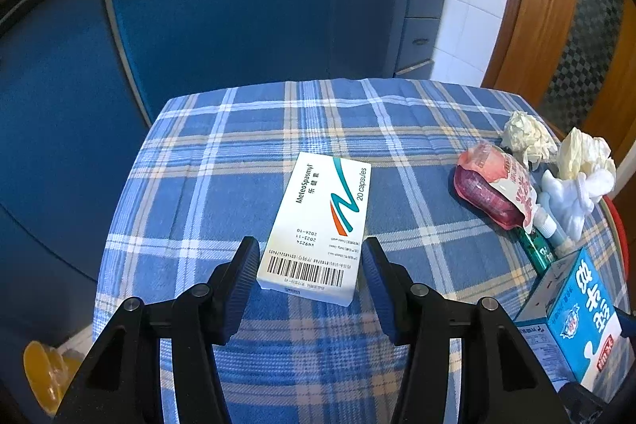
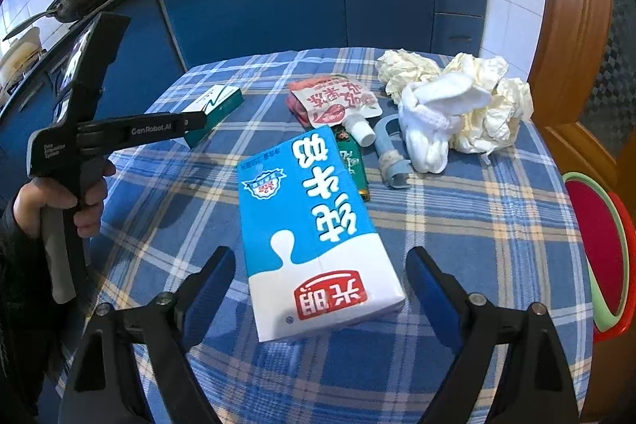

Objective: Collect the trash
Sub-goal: 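Grasp the white medicine box with the left tool while the right tool grasps the milk carton, then lift the medicine box and milk carton toward the red bucket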

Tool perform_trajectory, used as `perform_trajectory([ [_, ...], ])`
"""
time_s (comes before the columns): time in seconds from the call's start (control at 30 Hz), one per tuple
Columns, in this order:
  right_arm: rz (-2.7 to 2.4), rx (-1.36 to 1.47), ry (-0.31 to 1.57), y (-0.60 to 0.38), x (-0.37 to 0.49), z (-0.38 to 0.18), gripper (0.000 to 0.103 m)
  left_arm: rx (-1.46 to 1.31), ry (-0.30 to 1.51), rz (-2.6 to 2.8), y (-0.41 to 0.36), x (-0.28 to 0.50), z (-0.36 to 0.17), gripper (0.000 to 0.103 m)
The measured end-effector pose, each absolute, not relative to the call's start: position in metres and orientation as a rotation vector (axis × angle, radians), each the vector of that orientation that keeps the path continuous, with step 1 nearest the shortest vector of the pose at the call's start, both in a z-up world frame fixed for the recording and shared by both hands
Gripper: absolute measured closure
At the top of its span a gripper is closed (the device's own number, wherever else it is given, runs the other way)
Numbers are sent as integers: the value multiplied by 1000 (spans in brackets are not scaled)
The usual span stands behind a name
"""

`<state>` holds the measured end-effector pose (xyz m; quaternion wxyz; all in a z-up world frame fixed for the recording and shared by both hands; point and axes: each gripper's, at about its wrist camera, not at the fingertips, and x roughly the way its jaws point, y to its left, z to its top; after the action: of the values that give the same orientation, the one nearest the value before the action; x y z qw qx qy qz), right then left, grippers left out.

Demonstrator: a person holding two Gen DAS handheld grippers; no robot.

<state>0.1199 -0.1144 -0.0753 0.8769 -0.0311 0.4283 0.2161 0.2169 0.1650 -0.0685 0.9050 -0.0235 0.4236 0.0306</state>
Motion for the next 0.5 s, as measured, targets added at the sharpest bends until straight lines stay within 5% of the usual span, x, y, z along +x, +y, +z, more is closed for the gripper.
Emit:
perform_trajectory([
  [0.5,461,6,823,-142,108,-59,36,-67,845,38,163,209,-67,50],
])
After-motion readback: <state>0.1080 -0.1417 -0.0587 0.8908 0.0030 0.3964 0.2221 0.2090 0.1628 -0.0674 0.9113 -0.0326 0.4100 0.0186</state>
